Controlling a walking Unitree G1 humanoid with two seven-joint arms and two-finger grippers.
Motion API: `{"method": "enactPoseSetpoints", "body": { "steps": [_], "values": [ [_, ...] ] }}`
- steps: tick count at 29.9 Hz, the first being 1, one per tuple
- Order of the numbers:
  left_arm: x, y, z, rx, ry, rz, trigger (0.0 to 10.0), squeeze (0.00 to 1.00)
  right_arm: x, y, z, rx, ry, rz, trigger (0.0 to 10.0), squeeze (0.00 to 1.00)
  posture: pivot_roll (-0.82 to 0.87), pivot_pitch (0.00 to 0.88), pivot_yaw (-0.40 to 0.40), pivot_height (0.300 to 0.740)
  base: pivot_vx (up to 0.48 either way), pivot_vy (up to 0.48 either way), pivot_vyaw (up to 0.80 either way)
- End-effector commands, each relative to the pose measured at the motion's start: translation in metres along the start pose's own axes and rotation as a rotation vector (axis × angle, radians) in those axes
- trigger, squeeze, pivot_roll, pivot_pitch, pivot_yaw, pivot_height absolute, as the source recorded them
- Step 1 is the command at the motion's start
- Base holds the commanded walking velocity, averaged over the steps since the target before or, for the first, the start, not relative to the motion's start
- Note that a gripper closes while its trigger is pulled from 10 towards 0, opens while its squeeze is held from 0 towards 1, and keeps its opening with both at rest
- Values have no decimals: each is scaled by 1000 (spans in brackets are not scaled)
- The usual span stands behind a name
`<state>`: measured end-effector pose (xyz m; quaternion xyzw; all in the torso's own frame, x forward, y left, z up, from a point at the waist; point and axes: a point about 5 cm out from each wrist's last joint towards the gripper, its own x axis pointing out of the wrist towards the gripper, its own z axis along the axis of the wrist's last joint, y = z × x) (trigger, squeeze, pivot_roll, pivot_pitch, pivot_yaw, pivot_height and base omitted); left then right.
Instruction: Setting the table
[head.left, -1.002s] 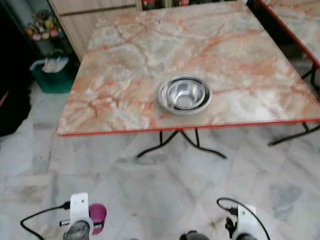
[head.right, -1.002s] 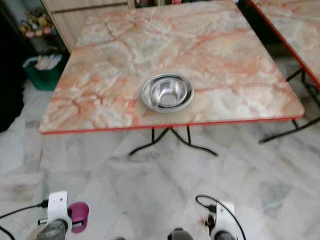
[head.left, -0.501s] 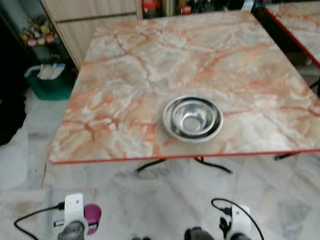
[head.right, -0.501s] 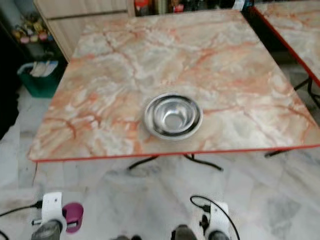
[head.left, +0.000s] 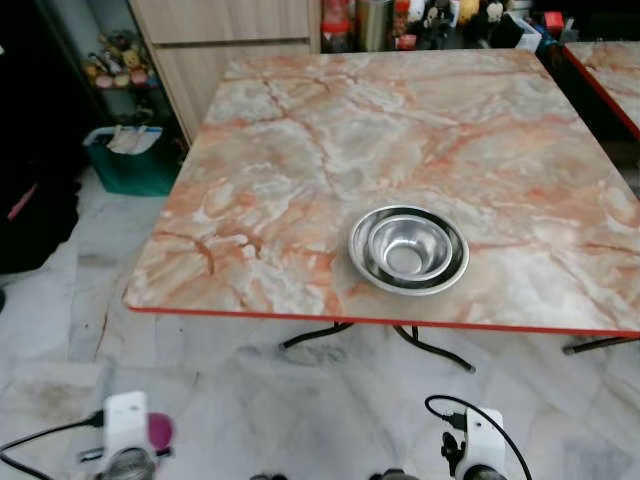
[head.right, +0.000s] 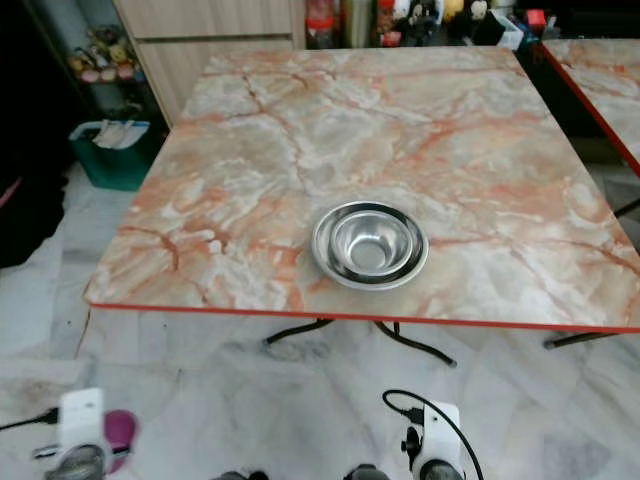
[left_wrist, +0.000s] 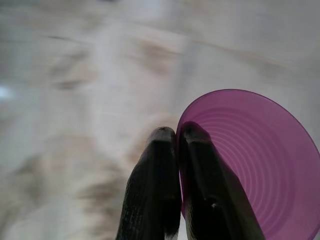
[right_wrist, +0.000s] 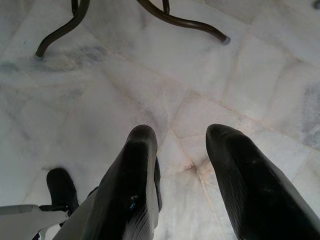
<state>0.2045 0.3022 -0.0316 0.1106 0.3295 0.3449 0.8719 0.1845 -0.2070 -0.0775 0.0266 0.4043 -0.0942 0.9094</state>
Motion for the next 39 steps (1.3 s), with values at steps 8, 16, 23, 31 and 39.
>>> {"method": "enactPoseSetpoints", "body": {
  "steps": [8, 16, 23, 31, 39],
  "values": [
    [15, 44, 66, -45, -241, 323, 10000, 0, -1, -1, -7, -3, 28, -1, 10000, 0, -28, 173, 45, 740, 0, 0, 0],
    [-9, 43, 206, -100, -775, 412, 10000, 0, -1, -2, -6, -10, 32, 4, 10000, 0, -27, 175, 37, 740, 0, 0, 0],
    [-51, 2, 279, -271, -1031, 82, 10000, 0, -1, -3, -6, -10, 30, -1, 10000, 0, -34, 172, 39, 740, 0, 0, 0],
    [-94, -52, 321, -361, -1042, -449, 10000, 0, -1, -3, -6, -8, 29, -3, 10000, 0, -35, 172, 42, 740, 0, 0, 0],
    [-112, -91, 322, -498, -833, -779, 10000, 0, -1, -2, -6, -4, 28, -3, 10000, 0, -36, 173, 49, 740, 0, 0, 0]
  ]
}}
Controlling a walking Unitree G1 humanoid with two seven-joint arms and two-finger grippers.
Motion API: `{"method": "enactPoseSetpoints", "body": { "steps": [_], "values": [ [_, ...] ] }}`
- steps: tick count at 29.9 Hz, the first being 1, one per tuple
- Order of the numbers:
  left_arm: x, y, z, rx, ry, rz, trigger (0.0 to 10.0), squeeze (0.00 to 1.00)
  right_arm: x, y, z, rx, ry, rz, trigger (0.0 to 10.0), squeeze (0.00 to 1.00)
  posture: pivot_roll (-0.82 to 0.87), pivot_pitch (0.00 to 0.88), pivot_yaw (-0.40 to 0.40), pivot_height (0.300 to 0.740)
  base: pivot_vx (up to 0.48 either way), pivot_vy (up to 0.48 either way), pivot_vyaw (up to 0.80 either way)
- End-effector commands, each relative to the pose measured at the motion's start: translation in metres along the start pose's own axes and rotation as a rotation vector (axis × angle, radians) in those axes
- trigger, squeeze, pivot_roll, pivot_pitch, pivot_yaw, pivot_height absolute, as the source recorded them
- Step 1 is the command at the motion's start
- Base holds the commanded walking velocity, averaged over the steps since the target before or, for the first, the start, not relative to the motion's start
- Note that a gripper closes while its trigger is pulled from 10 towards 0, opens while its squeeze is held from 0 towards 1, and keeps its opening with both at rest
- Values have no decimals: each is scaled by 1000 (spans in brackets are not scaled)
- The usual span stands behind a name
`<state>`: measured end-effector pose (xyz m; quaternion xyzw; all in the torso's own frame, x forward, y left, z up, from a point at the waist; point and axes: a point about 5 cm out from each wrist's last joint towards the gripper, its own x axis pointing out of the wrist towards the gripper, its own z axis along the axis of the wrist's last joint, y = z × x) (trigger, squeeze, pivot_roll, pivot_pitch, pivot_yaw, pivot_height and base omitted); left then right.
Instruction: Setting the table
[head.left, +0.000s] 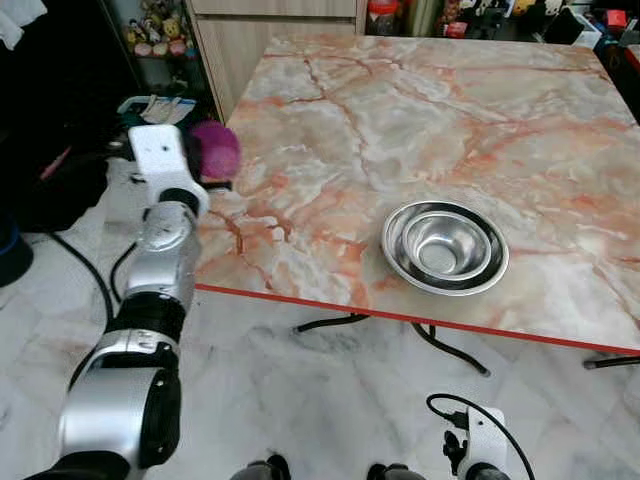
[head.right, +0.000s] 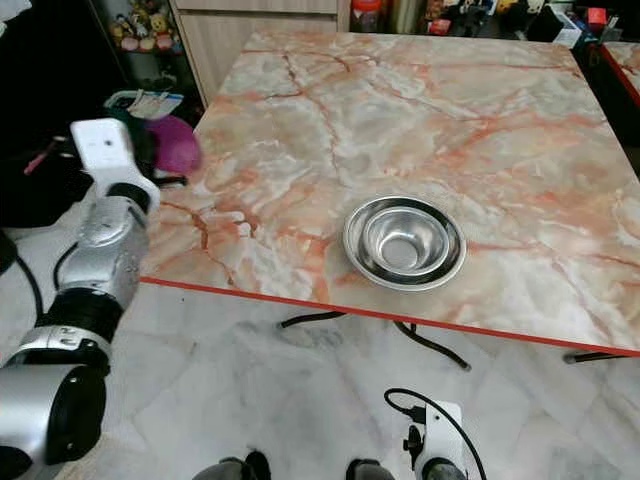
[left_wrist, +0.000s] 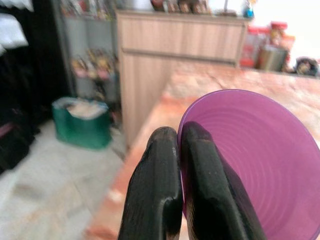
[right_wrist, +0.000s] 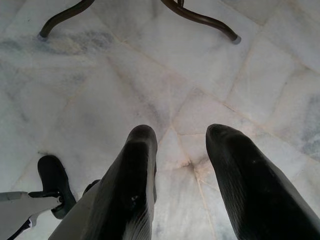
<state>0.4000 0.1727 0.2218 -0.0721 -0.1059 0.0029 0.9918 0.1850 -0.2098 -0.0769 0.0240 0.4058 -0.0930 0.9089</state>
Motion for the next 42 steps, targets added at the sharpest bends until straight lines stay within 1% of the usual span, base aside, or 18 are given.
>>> {"method": "enactPoseSetpoints", "body": {
  "steps": [1, 2, 4, 6, 7, 8, 10, 13, 16, 21, 27, 34, 38, 42],
  "values": [
    [3, -4, 8, -56, -12, -9, 10000, 0, -2, 1, -7, 2, 26, -2, 10000, 0, -36, 173, 49, 740, 0, 0, 0],
    [4, -9, 9, -89, -13, -26, 10000, 0, -2, 1, -7, 3, 25, -3, 10000, 0, -38, 173, 48, 740, 0, 0, 0],
    [5, -17, 12, -122, -12, -68, 10000, 0, -2, 1, -7, 4, 24, -3, 10000, 0, -39, 174, 48, 740, 0, 0, 0],
    [7, -19, 17, -142, -16, -86, 10000, 0, -2, 1, -7, 4, 25, -3, 10000, 0, -36, 174, 48, 740, 0, 0, 0],
    [8, -19, 25, -147, -28, -105, 10000, 0, -1, 0, -7, 1, 27, -2, 10000, 0, -35, 174, 48, 740, 0, 0, 0],
    [9, -19, 27, -140, -33, -114, 10000, 0, -1, 0, -7, -1, 29, -2, 10000, 0, -35, 174, 48, 740, 0, 0, 0],
    [10, -21, 29, -30, -22, -135, 10000, 0, -1, 1, -7, -1, 30, 0, 10000, 0, -35, 174, 48, 740, 0, 0, 0],
    [8, -23, 27, -39, -14, -150, 10000, 0, -2, 0, -8, -2, 40, -4, 10000, 0, -32, 173, 50, 740, 0, 0, 0],
    [7, -23, 25, -28, -3, -156, 10000, 0, -2, 0, -9, 0, 46, -4, 10000, 0, -32, 173, 50, 740, 0, 0, 0],
    [6, -23, 25, -41, 3, -162, 10000, 0, -1, 1, -8, -10, 38, -3, 10000, 0, -32, 173, 50, 740, 0, 0, 0],
    [4, -25, 23, -34, 20, -196, 10000, 0, -1, 1, -8, -9, 42, -3, 10000, 0, -31, 173, 50, 740, 272, 0, 0],
    [3, -26, 22, -38, 26, -202, 10000, 0, -1, 1, -8, -6, 47, -2, 10000, 0, -31, 173, 50, 740, 297, 0, 0],
    [1, -27, 21, -37, 28, -226, 10000, 0, -1, 1, -8, -9, 41, -3, 10000, 0, -32, 174, 49, 740, 307, 0, 0],
    [0, -26, 22, -33, 30, -240, 10000, 0, -1, 1, -8, -9, 40, -2, 10000, 0, -31, 174, 48, 740, 60, -261, 0]
  ]
}}
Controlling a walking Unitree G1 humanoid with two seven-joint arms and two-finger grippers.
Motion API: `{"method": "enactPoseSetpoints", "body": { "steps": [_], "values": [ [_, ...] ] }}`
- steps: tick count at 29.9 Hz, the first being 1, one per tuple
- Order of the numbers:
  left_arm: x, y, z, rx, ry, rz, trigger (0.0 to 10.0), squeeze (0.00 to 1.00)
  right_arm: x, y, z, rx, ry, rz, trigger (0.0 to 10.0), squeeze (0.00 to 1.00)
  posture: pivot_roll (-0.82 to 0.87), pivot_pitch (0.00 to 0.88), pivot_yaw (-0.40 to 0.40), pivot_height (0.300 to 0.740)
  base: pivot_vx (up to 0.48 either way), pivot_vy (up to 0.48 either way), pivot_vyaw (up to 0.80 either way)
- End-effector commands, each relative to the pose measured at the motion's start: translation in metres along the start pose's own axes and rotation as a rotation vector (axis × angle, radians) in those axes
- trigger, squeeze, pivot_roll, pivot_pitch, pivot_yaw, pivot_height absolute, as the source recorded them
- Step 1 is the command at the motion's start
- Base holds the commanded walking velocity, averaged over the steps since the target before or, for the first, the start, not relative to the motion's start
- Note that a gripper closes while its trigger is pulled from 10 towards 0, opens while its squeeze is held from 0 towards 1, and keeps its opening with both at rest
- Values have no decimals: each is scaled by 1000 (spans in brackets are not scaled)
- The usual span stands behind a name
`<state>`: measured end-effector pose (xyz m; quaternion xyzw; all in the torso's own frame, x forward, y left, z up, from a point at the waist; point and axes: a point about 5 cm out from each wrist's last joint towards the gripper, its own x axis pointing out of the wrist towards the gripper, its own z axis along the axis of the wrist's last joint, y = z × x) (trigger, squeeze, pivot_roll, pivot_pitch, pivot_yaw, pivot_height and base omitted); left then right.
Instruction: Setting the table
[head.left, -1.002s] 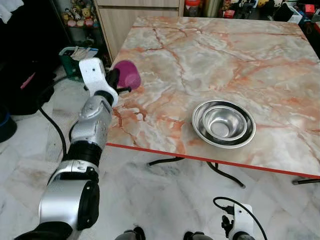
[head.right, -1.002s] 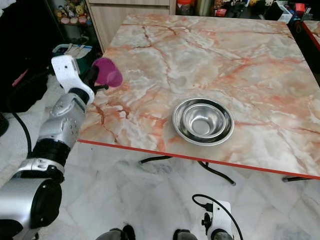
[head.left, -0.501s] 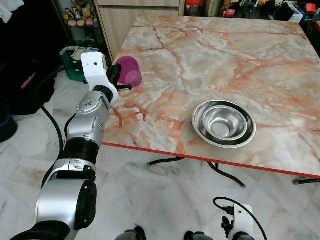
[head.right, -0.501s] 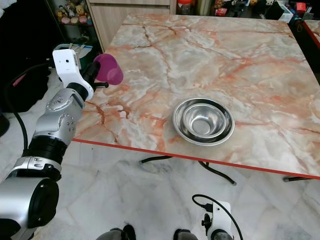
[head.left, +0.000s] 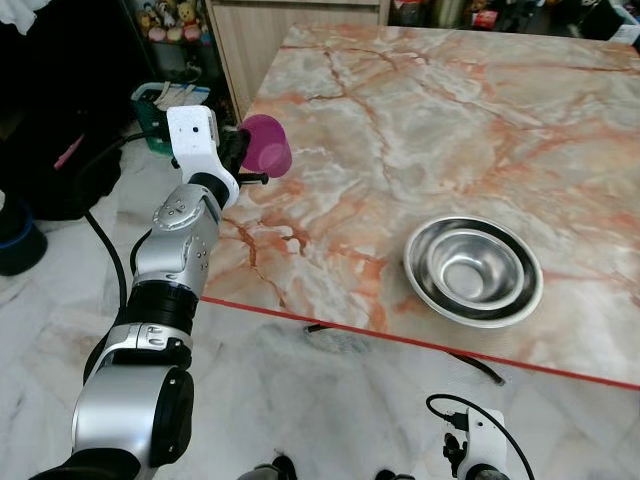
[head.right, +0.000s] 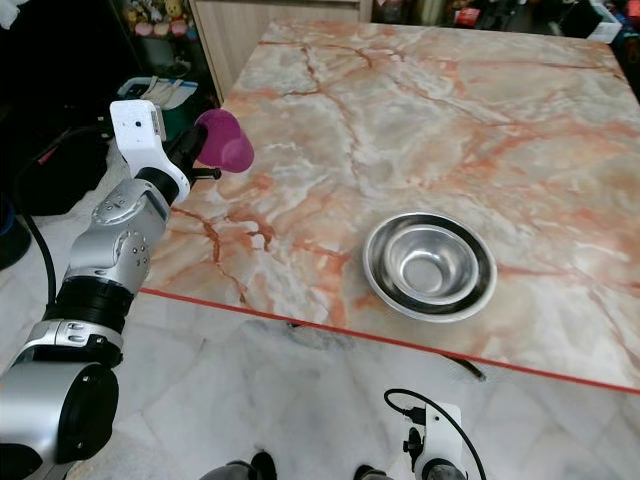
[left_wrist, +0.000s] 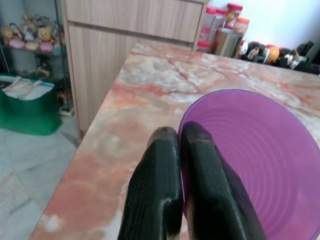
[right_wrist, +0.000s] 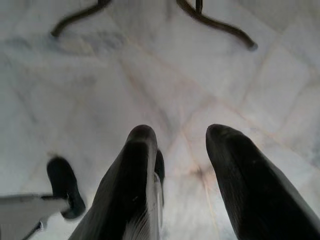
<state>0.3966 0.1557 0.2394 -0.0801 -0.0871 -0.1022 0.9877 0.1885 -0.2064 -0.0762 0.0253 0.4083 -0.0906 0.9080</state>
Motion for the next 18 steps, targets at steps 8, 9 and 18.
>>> {"method": "enactPoseSetpoints", "body": {
  "steps": [8, 9, 18],
  "values": [
    [-3, -13, 7, 13, -32, -107, 10000, 0, -3, -3, -11, -15, 40, -4, 10000, 0, -29, 177, 47, 740, 0, 0, 0],
    [-3, -13, 7, 13, -34, -109, 10000, 0, -3, -3, -11, -15, 40, -4, 10000, 0, -29, 177, 47, 740, 0, 0, 0],
    [-4, -11, 8, 16, -40, -99, 10000, 0, -3, -3, -12, -8, 48, -3, 10000, 0, -30, 177, 48, 740, 0, 0, -108]
  ]
}}
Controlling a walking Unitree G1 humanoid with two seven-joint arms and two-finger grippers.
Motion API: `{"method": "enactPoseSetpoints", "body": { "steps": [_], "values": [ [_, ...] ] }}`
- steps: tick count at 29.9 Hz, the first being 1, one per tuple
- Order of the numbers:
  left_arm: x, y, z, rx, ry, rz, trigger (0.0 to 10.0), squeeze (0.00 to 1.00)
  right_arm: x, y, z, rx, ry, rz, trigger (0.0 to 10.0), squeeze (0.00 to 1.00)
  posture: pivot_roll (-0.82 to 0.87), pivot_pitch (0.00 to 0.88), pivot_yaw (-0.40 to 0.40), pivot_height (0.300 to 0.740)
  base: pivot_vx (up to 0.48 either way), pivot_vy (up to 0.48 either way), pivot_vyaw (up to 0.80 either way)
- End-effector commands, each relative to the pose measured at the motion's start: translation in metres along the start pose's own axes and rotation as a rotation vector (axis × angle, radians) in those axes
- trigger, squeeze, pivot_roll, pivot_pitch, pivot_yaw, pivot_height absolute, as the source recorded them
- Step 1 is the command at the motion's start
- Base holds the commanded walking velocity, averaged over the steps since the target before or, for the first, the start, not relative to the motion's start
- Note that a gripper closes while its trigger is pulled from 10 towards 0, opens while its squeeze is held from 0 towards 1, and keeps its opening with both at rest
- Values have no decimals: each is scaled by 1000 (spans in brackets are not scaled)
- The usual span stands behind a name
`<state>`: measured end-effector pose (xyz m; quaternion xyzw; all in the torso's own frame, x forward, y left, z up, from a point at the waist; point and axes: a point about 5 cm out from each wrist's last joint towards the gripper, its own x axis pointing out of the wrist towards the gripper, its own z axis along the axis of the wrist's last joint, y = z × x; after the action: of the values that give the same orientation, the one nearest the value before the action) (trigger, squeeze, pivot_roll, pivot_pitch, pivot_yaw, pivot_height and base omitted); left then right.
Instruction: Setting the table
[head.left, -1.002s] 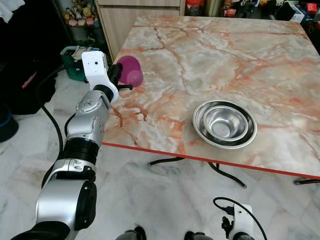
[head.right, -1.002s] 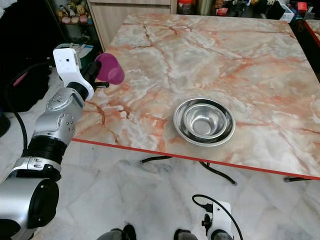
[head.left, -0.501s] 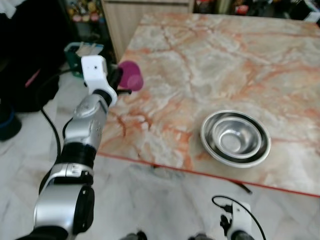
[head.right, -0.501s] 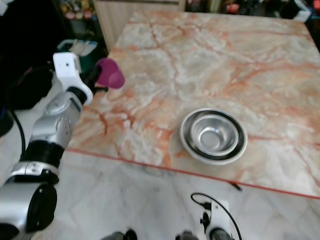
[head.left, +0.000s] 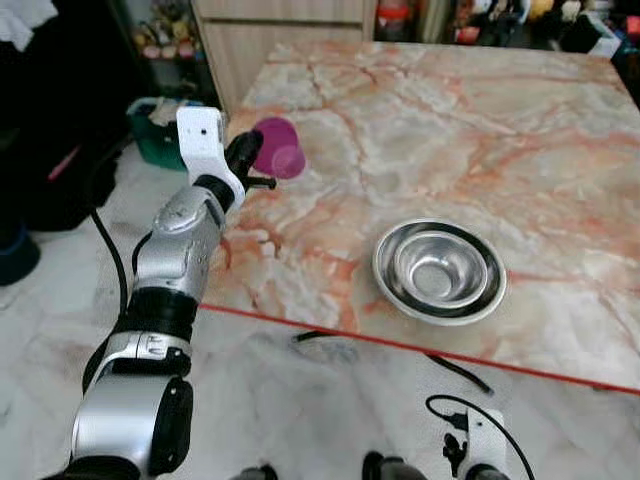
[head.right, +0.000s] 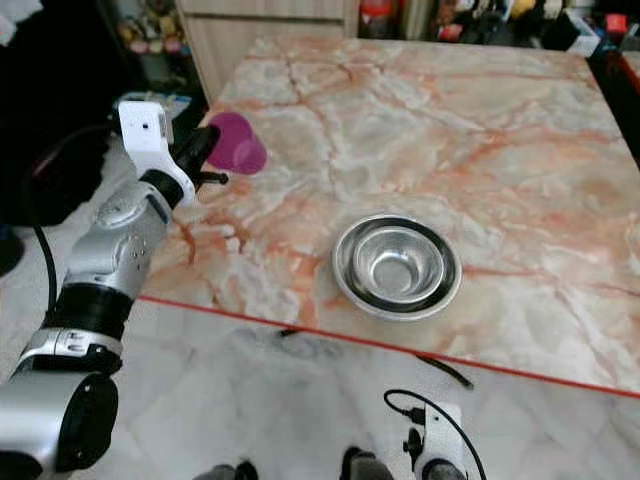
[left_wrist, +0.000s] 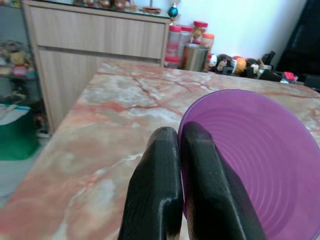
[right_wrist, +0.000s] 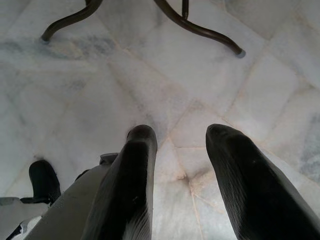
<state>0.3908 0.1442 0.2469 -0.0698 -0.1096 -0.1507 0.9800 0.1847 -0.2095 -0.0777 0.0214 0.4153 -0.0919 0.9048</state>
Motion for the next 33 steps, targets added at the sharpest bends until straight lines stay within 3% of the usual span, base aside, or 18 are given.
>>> {"method": "enactPoseSetpoints", "body": {
  "steps": [1, 14, 24, 33],
  "values": [
    [-2, 3, 2, 3, -2, 6, 10000, 0, -2, 0, -8, 0, 32, 5, 10000, 0, -29, 175, 46, 740, 0, -285, -688],
    [-4, 9, 1, 6, 4, 35, 10000, 0, -2, 0, -8, -8, 27, 4, 10000, 0, -30, 175, 46, 740, 0, -357, -106],
    [-5, 16, -4, 48, 49, 65, 10000, 0, -1, 0, -7, -10, 30, 4, 10000, 0, -29, 183, 46, 740, 0, 0, 0],
    [-15, 53, -12, 104, 158, 279, 10000, 0, -1, 1, -7, -9, 30, 6, 10000, 0, -29, 189, 49, 740, 0, 0, 0]
  ]
}}
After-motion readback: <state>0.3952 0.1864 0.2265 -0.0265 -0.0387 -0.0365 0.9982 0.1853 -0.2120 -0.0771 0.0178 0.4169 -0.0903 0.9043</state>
